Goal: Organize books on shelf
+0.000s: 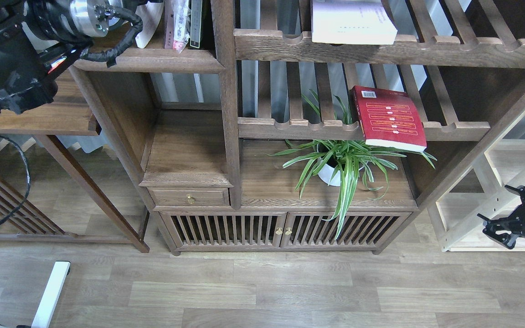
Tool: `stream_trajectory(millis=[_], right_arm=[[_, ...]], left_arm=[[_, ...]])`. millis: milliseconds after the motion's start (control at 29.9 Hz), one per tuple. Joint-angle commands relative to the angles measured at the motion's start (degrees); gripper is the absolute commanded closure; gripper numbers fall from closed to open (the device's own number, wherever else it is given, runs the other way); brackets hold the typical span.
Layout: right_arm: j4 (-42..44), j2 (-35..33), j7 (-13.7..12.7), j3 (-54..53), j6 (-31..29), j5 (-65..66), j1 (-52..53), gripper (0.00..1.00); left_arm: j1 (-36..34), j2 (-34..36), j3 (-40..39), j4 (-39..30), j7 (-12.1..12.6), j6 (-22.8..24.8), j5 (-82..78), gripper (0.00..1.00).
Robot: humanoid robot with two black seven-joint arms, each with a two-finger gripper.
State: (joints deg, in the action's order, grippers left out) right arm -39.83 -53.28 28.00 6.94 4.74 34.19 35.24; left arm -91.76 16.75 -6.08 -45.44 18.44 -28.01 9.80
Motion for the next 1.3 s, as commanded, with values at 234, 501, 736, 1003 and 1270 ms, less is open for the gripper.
stream_trajectory(millis=[234, 501, 736, 1003, 1270], right_arm=[[0.0, 0.0, 0.0, 0.0, 0.0, 0.0, -0.1, 0.09], [0.1, 0.0, 0.0, 0.0, 0.0, 0.0, -0.3, 0.09], [0.1, 0.0, 0.0, 0.0, 0.0, 0.0, -0.3, 0.09], [0.1, 0.0, 0.0, 0.0, 0.1, 0.0, -0.4, 0.09], [0.0, -0.1, 0.0, 0.0, 0.1, 0.0, -0.4, 0.09]], left_arm=[[-1.0, 0.0, 4.8, -0.5, 2.0, 0.8, -0.1, 1.00], [-1.2, 0.0, 5.7, -0.6, 2.3, 1.1, -0.1, 1.00], [-1.1, 0.0, 5.3, -0.6, 2.2, 1.0, 0.0, 0.73], [-1.3, 0.7, 4.1, -0.7, 2.1, 0.9, 0.3, 0.26], [-1.3, 2.2, 2.7, -2.1, 2.3, 1.1, 0.4, 0.21]])
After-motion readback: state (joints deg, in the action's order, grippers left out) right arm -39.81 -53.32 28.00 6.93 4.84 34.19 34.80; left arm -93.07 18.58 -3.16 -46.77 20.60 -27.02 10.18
